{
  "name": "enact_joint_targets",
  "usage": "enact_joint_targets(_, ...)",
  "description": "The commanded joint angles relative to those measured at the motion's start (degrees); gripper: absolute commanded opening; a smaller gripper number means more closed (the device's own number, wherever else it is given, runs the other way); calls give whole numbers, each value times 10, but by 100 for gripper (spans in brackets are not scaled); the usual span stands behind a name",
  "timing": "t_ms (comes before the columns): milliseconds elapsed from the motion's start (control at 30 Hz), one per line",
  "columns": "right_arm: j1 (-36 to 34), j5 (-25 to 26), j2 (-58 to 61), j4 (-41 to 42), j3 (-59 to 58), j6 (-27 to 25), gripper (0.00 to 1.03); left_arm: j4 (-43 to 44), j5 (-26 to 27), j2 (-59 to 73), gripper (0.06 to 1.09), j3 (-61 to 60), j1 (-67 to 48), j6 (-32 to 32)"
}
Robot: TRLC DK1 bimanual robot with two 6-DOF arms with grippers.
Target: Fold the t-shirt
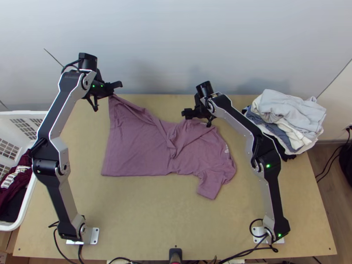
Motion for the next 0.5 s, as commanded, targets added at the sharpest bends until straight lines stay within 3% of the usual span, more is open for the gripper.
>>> enact_joint_targets(0,2,0,15,-3,10,-3,62,6,0,2,10,0,2,1)
enact_joint_targets(67,0,0,15,-3,10,-10,49,5,0,2,10,0,2,1)
enact_joint_targets(200,0,-1,16,-3,9,-11,47,5,0,1,10,0,2,0)
enact_joint_targets(300,0,-1,16,-4,9,-18,25,5,0,0,10,0,2,0)
enact_joint_targets(433,0,-1,16,-12,8,-18,21,5,0,-3,10,0,3,0)
enact_joint_targets(467,1,-1,16,-14,8,-19,15,5,0,-3,10,1,3,1)
